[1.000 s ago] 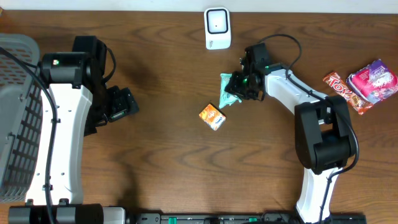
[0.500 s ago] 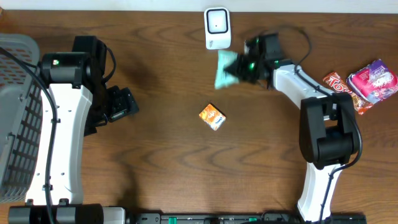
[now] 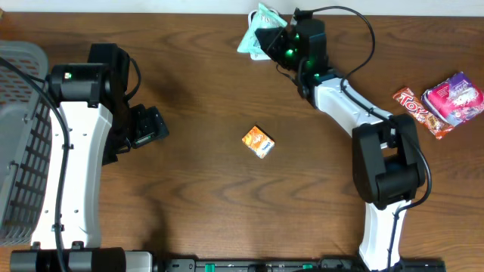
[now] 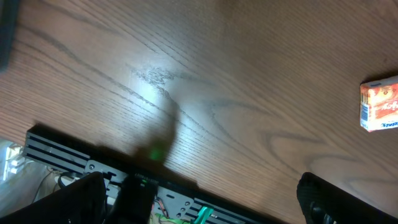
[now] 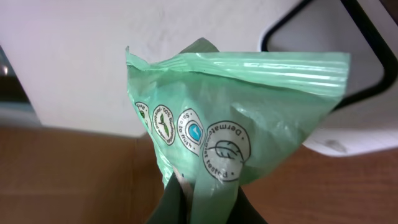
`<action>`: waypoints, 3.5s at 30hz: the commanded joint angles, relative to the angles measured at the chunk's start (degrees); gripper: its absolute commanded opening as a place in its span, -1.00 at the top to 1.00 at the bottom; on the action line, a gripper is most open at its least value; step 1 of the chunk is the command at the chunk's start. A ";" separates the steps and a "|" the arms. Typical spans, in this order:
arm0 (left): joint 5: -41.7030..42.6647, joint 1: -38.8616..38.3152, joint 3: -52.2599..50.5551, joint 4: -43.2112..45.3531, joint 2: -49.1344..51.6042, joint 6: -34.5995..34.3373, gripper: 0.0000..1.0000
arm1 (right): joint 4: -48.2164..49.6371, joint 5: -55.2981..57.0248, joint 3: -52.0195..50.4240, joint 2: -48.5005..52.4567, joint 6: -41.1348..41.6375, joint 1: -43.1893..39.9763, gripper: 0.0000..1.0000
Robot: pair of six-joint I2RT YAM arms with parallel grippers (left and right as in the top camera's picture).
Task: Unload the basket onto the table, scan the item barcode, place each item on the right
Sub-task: 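Raise the green pack with the right gripper to the scanner, then carry the green pack to the right edge and release it, then move the right gripper over to the small orange box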
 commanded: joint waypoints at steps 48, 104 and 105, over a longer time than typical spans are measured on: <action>-0.92 0.11 -0.13 -0.13 0.22 -0.26 -0.96 | -67.76 29.16 34.38 5.99 -28.89 -24.63 0.98; -0.92 0.11 -0.13 -0.11 0.22 -0.26 -0.96 | -95.21 -6.56 29.09 8.07 -50.82 -7.06 -0.93; -0.92 0.11 -0.13 -0.13 0.22 -0.26 -0.96 | -94.66 -5.97 28.59 8.07 -51.10 -5.35 -0.93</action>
